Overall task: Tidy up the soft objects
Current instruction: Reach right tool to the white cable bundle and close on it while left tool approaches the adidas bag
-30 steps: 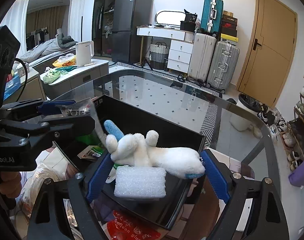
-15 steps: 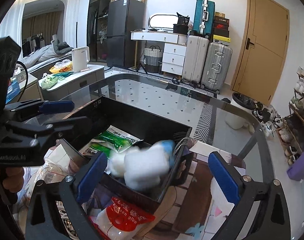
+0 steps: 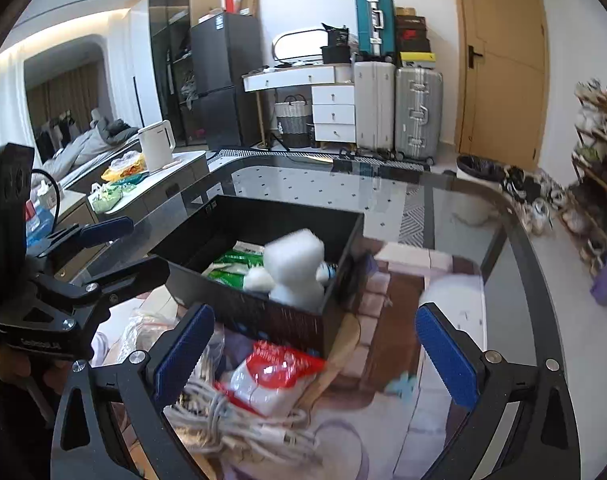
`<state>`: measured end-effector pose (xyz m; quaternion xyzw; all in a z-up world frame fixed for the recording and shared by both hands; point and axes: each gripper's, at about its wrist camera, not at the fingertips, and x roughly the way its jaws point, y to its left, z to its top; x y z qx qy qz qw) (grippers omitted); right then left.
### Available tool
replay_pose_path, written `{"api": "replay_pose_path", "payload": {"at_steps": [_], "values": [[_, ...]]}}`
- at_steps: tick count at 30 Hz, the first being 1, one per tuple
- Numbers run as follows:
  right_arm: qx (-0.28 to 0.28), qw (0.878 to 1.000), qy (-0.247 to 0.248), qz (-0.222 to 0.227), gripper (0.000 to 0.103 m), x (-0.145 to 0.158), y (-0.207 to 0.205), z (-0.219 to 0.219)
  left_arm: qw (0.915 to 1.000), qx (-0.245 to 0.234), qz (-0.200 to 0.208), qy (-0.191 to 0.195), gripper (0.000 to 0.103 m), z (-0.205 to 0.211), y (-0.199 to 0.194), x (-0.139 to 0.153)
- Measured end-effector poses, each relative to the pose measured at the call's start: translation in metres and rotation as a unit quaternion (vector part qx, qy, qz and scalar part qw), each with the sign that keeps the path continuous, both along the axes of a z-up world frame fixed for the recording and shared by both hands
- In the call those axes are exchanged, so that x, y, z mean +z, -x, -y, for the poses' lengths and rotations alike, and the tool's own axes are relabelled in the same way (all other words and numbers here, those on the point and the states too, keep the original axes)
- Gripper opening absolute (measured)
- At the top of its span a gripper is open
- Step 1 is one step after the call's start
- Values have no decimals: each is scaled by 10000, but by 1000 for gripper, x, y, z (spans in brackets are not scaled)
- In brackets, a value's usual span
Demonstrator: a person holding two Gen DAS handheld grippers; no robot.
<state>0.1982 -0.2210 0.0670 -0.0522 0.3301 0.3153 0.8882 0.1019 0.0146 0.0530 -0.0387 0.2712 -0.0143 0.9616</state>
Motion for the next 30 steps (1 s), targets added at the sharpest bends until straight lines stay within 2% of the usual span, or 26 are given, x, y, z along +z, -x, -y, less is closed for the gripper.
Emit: {"api": "replay_pose_path", "payload": {"at_steps": [15, 20, 30], "values": [[-160, 9993, -153, -317, 102, -8, 27, 26, 9995, 216, -197, -114, 103, 3, 29, -14], [-182, 9983, -244, -498, 102, -14, 27, 33, 9991, 299, -315, -7, 103, -4, 36, -22], [68, 9981, -113, -606, 102, -20, 32, 17, 9982, 340, -490, 48, 103, -13, 41, -37]]}}
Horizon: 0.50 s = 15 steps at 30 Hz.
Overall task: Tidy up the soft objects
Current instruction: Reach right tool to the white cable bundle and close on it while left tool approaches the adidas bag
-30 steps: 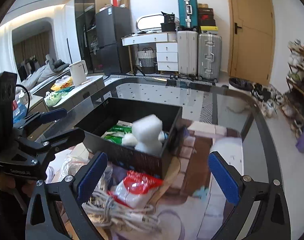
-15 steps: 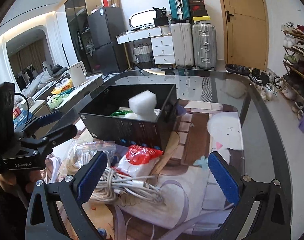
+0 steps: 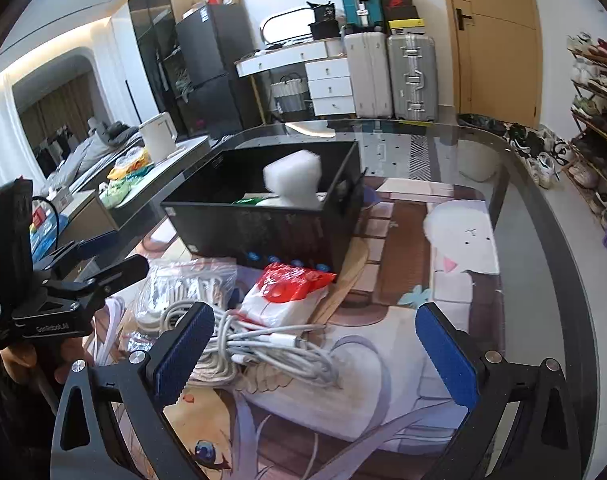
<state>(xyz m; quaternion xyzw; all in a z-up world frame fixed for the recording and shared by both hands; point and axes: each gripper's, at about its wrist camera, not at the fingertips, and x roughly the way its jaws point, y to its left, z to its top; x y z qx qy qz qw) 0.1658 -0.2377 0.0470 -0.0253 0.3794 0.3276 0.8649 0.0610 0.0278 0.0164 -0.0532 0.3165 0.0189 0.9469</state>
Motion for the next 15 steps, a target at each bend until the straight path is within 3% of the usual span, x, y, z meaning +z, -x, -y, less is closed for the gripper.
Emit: {"api": "replay_pose_path", "payload": {"at_steps": [15], "values": [[253, 9992, 182, -241, 102, -18, 4, -22, 9998, -155, -85, 35, 103, 2, 3, -11]]}}
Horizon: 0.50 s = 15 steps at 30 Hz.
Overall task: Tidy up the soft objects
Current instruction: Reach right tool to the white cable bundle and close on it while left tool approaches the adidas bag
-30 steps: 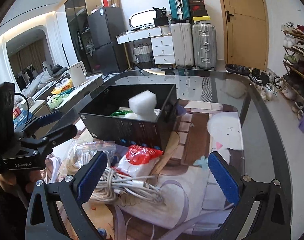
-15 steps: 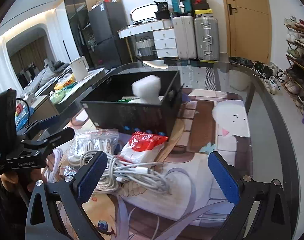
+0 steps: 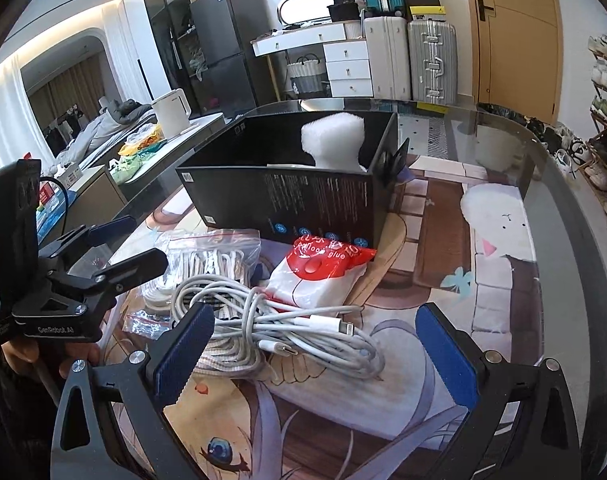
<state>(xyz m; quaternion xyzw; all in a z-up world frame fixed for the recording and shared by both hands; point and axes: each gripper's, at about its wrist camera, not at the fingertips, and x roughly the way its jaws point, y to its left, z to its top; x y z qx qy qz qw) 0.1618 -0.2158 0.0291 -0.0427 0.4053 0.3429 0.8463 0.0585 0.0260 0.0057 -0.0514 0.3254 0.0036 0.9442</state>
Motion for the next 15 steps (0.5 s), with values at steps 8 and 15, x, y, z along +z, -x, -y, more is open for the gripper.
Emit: {"api": "replay_pose_path", "payload": {"at_steps": [8, 15], "values": [[-25, 9995, -142, -298, 102, -9, -7, 1, 9999, -58, 5, 109, 103, -1, 1, -1], [-209, 9968, -359, -681, 102, -18, -18, 2, 9998, -52, -23, 198, 103, -4, 1, -2]]}}
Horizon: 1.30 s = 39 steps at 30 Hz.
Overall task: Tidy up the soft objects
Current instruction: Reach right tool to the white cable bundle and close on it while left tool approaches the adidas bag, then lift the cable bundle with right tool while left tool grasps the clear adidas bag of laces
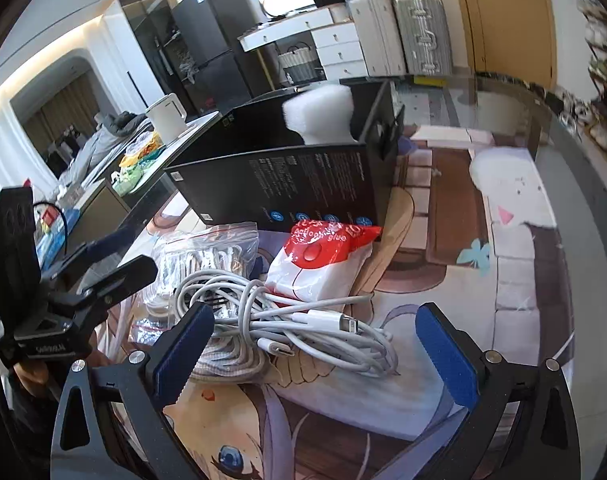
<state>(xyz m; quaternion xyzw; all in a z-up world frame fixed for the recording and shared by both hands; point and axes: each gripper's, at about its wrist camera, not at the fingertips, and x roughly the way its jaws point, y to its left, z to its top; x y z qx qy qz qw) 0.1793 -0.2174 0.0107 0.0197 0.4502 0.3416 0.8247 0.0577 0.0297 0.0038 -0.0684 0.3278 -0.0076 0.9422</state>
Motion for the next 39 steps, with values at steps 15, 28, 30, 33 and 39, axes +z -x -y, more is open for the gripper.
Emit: {"api": "replay_pose_path", "payload": {"at_steps": [15, 28, 30, 33, 39], "values": [[-234, 9996, -63, -143, 102, -3, -1, -3, 10000, -8, -2, -4, 103, 1, 0, -1], [-270, 9984, -405, -282, 71, -2, 0, 9, 10000, -39, -56, -6, 103, 2, -1, -2], [-269, 9985, -403, -250, 70, -1, 1, 9, 10000, -44, -71, -6, 103, 2, -1, -2], [-266, 9984, -439, -231, 69, 1, 1, 11, 9999, -58, -84, 7, 103, 2, -2, -3], [-283, 9974, -667, -62, 69, 11, 1, 19, 9999, -81, -123, 35, 103, 0, -3, -4]]}}
